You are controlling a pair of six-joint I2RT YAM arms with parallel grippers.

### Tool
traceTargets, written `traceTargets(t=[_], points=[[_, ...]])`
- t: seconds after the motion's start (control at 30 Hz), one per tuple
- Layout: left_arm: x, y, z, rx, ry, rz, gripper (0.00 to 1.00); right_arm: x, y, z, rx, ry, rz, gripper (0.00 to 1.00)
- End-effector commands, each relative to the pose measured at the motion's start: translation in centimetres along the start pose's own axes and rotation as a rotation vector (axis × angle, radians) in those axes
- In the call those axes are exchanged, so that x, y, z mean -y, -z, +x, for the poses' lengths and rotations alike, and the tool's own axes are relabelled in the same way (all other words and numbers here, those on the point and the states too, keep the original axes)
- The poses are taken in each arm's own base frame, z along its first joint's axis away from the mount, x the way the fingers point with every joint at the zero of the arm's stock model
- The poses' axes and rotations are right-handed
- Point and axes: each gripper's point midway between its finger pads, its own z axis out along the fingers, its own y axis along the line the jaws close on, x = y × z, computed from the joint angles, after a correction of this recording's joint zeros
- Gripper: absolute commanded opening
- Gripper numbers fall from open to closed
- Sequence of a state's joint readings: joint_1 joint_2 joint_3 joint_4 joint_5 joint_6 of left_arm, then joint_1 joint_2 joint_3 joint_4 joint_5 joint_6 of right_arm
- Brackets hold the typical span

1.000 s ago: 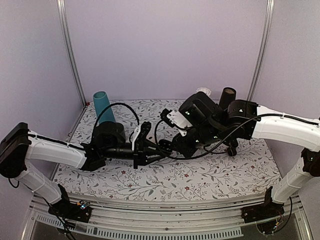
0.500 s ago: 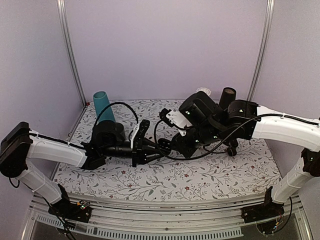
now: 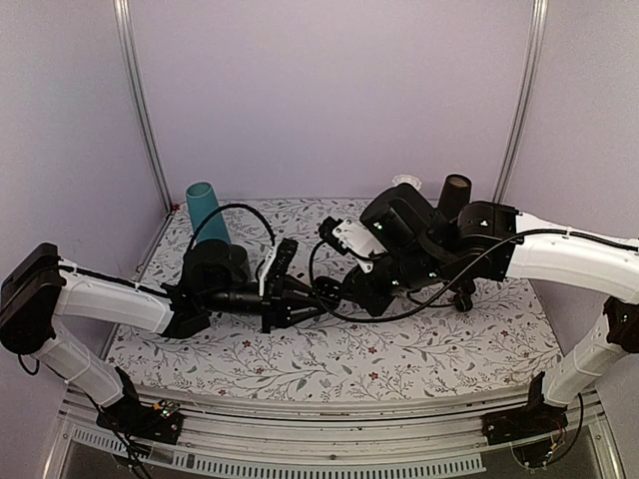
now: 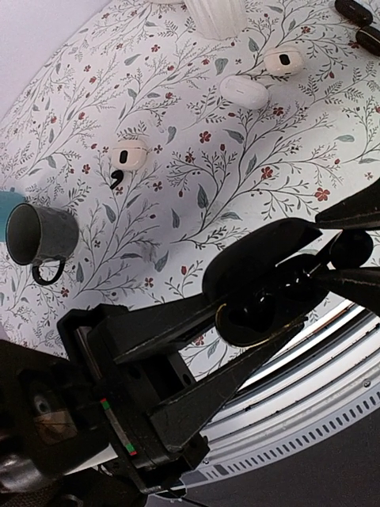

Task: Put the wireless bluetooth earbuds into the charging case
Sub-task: Adjust the right earbud in the right side groove of the charging case.

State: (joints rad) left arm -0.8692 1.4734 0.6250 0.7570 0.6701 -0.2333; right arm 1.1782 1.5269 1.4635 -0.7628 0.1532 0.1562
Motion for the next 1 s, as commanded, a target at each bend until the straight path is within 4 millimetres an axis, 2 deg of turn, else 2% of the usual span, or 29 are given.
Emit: traceTargets(t=[0.0, 0.4, 0.6, 0.83, 0.97], points=[[-0.3, 0.5, -2.1, 0.07, -0.051, 0.001, 0.0, 0.9, 0.5, 1.7, -0.041, 0.02, 0.033, 0.04], [-0.6, 0.3, -1.7, 0.047, -0.032, 0.004, 0.0, 1.1, 1.8, 0.3, 0.006, 0.027, 0.031, 0.04], [-0.8, 0.1, -0.9, 0.015, -0.012, 0.016, 0.0, 0.3, 2.8, -0.6, 0.039, 0.068, 0.024, 0.04], [-0.5, -0.3, -0.6, -0.015, 0.006, 0.049, 0.0, -0.8, 2.0, -0.5, 0.012, 0.143, 0.025, 0.04], [-0.1, -0.3, -0.5, -0.024, 0.011, 0.078, 0.0, -0.5, 1.2, 0.1, -0.025, 0.172, 0.067, 0.04]])
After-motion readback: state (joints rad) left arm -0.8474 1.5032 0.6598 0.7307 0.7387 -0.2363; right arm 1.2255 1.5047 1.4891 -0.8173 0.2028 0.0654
